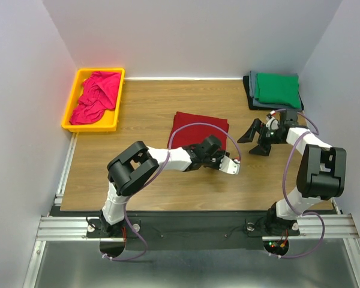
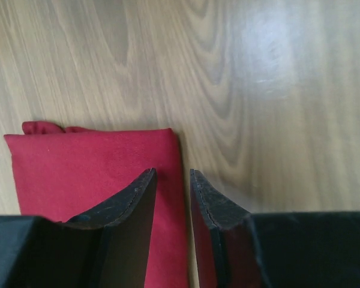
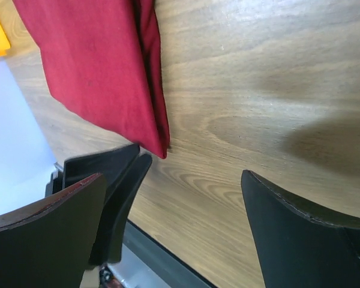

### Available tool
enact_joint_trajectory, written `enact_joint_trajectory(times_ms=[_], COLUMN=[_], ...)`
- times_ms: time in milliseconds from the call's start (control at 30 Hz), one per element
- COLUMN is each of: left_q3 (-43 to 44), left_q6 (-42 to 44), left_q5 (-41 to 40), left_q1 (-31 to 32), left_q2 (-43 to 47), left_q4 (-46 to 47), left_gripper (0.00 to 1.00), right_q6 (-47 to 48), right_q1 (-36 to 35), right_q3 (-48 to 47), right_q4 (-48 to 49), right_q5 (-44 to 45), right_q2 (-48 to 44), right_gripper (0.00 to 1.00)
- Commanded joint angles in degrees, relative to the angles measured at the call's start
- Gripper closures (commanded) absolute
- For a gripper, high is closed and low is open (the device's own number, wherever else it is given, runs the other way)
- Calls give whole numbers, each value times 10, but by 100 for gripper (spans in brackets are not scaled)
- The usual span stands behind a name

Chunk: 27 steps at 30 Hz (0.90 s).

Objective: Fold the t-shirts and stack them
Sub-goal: Neatly place the folded tshirt to the corner

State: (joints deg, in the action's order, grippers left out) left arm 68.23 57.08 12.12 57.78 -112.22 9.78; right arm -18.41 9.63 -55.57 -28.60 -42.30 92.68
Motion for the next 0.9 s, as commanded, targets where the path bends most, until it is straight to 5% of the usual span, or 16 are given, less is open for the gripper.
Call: enact_joint_trajectory(times_ms=[0,133,267,367,500,600,867], left_q3=[17,22,45,86,122,139,183], left_q6=[35,43,0,-49,-112,-149,-181], left_q5=[-37,-40,-19,36,85,103,113], left_q1=[0,0,-11,-33,-48,-53,-54], left_q2=[-12,-33,-42,-37,-27,-23,-38], left_q4=[51,52,47,31,16,15,5], left_gripper=[58,59,86,93,100,100,100], right_q6=[-22,-43,-76,-112,-263,-342,-427], right_q1=[-1,0,-1,-1,-3,-21,-70], right_q3=[17,55,62,74,148,177,138], right_q4=[53,86,118,179,395,510,603], right_q5=[-23,-24,-38,-44,-39,-13,71], right_q2=[-11,-11,9,12,8,14,98], right_gripper=[0,0,0,0,0,0,7])
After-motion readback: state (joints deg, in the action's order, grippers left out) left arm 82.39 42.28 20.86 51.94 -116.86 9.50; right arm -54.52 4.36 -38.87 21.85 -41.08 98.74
